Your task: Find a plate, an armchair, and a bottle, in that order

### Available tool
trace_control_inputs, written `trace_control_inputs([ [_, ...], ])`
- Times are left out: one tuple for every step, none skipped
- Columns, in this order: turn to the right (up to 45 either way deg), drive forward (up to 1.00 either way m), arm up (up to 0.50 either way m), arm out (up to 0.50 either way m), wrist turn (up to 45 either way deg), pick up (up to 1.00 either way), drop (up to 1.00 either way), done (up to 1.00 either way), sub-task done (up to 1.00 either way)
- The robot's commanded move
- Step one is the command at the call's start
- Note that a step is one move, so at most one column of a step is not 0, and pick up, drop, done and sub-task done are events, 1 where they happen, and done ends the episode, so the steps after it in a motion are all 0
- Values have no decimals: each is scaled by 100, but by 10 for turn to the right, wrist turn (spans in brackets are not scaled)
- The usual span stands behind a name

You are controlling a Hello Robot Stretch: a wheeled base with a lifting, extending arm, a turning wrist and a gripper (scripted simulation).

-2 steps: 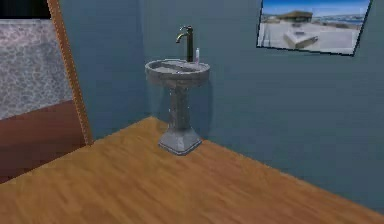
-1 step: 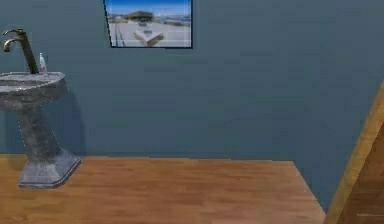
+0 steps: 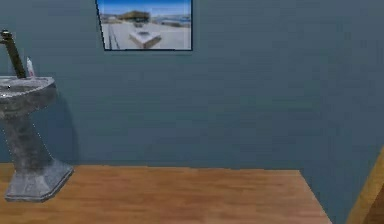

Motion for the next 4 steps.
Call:
trace_control_inputs([
  [-450, 0, 0, 0, 0, 0, 0, 0, 0],
  [-390, 0, 0, 0, 0, 0, 0, 0, 0],
  [0, 100, 0, 0, 0, 0, 0, 0, 0],
  [0, 80, 0, 0, 0, 0, 0, 0, 0],
])
